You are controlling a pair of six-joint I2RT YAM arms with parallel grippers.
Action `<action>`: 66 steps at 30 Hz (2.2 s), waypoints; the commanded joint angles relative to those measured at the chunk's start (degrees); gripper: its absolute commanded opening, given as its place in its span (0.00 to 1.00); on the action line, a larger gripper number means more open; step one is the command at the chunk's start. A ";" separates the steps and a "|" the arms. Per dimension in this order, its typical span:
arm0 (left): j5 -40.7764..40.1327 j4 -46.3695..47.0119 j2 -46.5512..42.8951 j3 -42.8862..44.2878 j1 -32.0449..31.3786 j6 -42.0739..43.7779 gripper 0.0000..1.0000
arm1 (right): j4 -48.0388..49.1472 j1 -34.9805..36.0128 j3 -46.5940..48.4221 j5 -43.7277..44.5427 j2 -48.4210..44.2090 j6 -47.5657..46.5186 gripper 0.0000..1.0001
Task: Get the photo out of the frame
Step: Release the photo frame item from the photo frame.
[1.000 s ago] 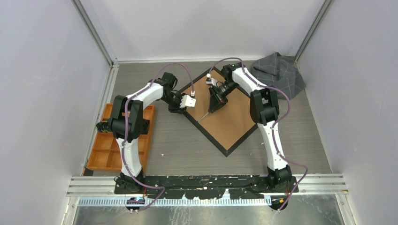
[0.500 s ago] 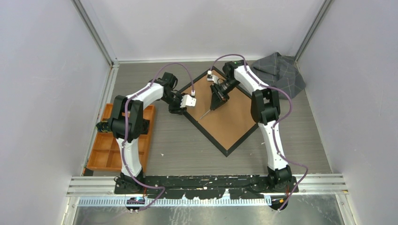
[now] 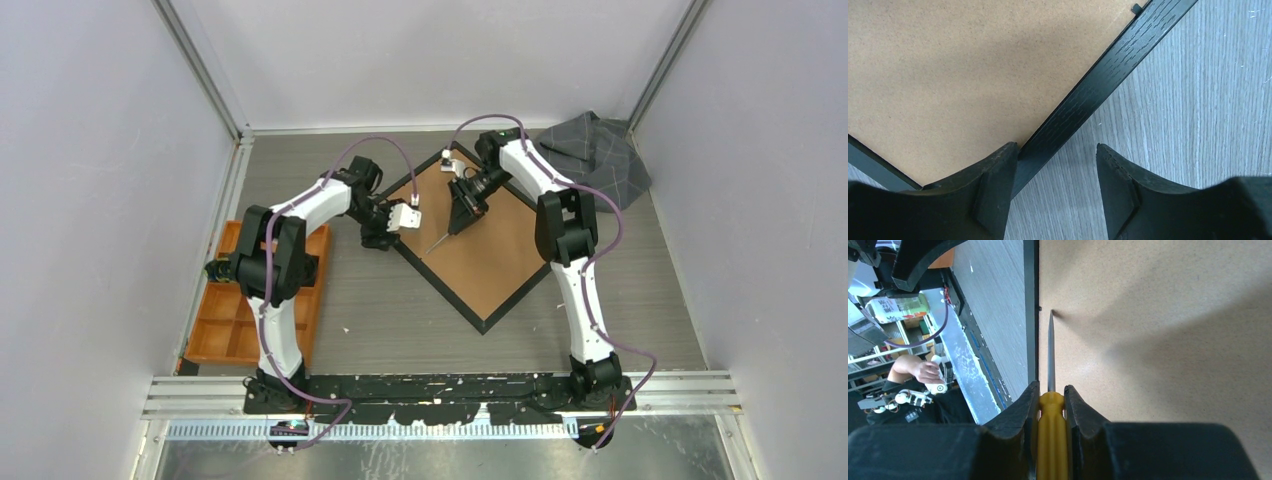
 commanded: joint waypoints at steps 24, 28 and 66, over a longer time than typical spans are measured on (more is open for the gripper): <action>0.13 -2.73 0.50 -3.24 -3.15 -3.14 0.60 | 2.71 0.96 -0.09 -1.50 0.39 0.51 0.01; -0.15 -2.78 0.47 -3.24 -3.15 -3.13 0.60 | 0.74 0.94 0.17 -1.11 1.08 -1.00 0.01; -0.61 -3.08 1.29 -2.63 -3.59 -3.32 0.58 | 2.01 -0.11 0.06 -0.92 -0.23 -0.98 0.01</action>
